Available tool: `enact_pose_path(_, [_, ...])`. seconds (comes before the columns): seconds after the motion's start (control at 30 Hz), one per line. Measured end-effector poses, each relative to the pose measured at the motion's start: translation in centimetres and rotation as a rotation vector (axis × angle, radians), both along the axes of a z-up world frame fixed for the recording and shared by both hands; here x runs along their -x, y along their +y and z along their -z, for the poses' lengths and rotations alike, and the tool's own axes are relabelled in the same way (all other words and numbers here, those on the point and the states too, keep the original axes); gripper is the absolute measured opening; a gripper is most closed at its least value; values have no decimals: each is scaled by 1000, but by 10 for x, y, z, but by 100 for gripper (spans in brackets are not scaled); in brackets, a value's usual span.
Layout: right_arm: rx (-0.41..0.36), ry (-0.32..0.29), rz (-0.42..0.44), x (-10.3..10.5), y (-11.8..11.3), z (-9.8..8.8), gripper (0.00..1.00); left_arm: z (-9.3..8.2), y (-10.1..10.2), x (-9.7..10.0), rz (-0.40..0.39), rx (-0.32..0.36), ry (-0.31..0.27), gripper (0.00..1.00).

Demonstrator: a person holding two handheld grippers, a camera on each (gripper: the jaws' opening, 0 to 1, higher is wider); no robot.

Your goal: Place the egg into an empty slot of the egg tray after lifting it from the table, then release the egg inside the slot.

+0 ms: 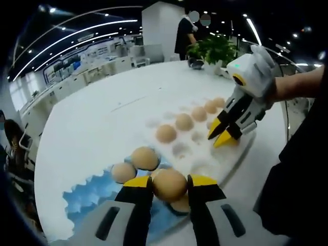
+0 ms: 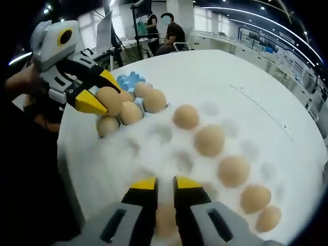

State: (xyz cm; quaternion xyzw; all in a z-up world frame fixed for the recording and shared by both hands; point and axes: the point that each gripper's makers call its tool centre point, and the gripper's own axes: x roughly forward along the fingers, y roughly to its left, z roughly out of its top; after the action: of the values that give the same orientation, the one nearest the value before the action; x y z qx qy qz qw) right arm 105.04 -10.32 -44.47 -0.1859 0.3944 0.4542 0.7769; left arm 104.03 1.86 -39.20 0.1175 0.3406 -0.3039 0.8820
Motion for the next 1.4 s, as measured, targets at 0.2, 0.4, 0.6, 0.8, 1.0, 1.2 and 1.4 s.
enact_pose_path(0.2, [-1,-5,0,-1,1,1,12,1,10,0,-24,-3,3,27])
enact_pose_path(0.4, [-4,-11,-3,-2,2,1,12,3,20,2,-48,-6,11,27])
enact_pose_path(0.6, [-11,-15,-5,-3,2,2,12,6,31,6,-79,-13,17,27])
enact_pose_path(0.8, [-18,-15,-6,-2,2,2,12,13,40,10,-97,-26,29,27])
enact_pose_path(1.0, [-24,-15,-10,-2,2,2,12,16,45,12,-108,-26,40,27])
enact_pose_path(1.2, [-30,-15,-8,-2,3,2,12,21,47,14,-108,-31,57,27])
enact_pose_path(1.4, [-37,-14,-5,-2,2,2,12,25,45,15,-104,-34,68,27])
